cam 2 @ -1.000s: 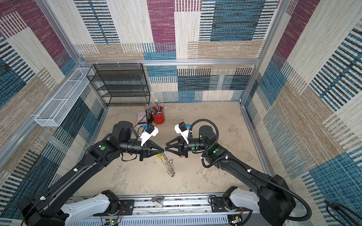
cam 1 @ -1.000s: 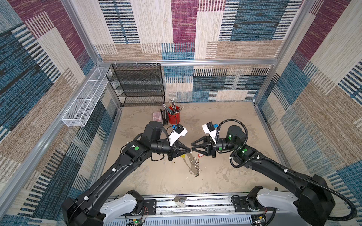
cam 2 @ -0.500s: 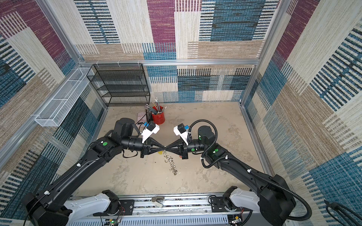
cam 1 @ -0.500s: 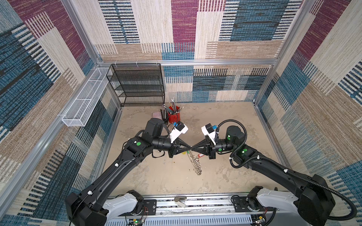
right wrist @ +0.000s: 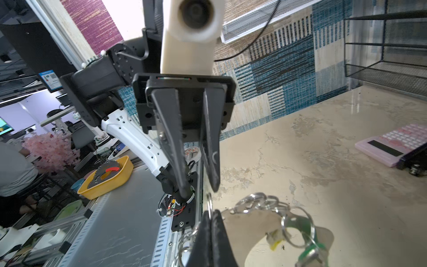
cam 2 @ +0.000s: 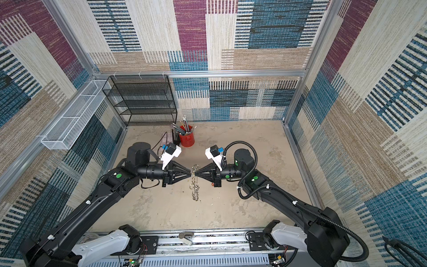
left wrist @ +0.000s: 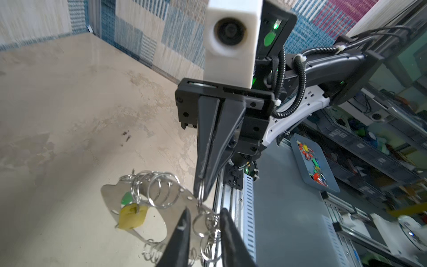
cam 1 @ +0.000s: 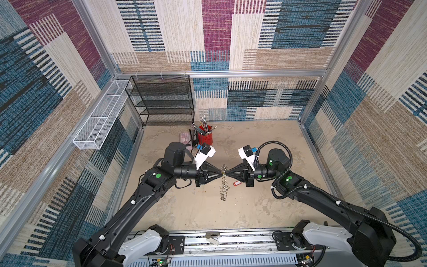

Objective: Put the keys on the keyring

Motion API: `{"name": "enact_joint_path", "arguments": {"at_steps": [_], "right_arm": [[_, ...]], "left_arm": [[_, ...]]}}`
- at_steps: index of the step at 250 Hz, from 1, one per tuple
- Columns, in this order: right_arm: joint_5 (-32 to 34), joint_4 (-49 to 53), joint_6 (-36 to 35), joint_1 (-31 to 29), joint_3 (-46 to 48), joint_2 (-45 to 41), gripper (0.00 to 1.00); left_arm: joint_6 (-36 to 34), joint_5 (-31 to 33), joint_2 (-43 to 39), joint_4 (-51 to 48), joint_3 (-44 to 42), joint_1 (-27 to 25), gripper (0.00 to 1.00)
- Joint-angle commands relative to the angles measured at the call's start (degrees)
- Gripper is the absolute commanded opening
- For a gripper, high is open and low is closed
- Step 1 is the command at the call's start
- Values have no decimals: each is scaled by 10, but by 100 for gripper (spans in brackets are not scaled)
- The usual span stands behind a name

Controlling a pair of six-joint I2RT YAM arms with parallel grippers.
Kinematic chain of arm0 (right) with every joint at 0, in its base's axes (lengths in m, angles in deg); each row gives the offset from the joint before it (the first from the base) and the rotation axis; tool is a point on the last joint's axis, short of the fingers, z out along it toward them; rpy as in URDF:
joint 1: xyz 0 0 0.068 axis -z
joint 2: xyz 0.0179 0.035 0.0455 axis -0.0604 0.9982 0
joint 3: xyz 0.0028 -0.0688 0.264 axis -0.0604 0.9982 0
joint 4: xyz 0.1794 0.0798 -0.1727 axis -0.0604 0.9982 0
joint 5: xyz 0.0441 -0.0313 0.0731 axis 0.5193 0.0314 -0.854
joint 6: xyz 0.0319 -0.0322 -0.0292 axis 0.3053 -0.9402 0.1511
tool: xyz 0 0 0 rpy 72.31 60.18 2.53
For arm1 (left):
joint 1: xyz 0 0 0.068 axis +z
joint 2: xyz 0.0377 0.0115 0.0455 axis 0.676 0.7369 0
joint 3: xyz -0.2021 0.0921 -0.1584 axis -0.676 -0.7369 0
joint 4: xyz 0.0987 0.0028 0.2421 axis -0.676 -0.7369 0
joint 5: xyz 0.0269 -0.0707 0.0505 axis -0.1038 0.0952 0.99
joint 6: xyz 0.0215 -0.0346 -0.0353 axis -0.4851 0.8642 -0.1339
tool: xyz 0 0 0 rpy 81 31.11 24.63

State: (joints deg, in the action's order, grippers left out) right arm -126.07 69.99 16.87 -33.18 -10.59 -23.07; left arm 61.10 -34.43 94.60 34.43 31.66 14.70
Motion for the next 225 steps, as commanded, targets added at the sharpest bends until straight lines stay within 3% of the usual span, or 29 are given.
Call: {"name": "enact_joint_path", "arguments": {"at_steps": [1, 46, 84, 140, 183, 225], "right_arm": [[-10, -94, 41, 4, 6, 3, 0], [-34, -200, 103, 7, 28, 12, 0], [-49, -264, 146, 7, 39, 27, 0], [-58, -325, 188, 7, 48, 47, 0], [-60, -333, 193, 7, 48, 51, 0], [-55, -322, 186, 7, 45, 54, 0]], "left_arm": [[122, 0, -41, 155, -59, 19, 36], [217, -13, -89, 310, -158, 23, 46], [252, -5, -97, 395, -199, 21, 51], [282, -22, -63, 467, -207, 14, 43], [268, -28, -48, 452, -194, 1, 34], [252, -21, -44, 433, -184, -18, 33]]}}
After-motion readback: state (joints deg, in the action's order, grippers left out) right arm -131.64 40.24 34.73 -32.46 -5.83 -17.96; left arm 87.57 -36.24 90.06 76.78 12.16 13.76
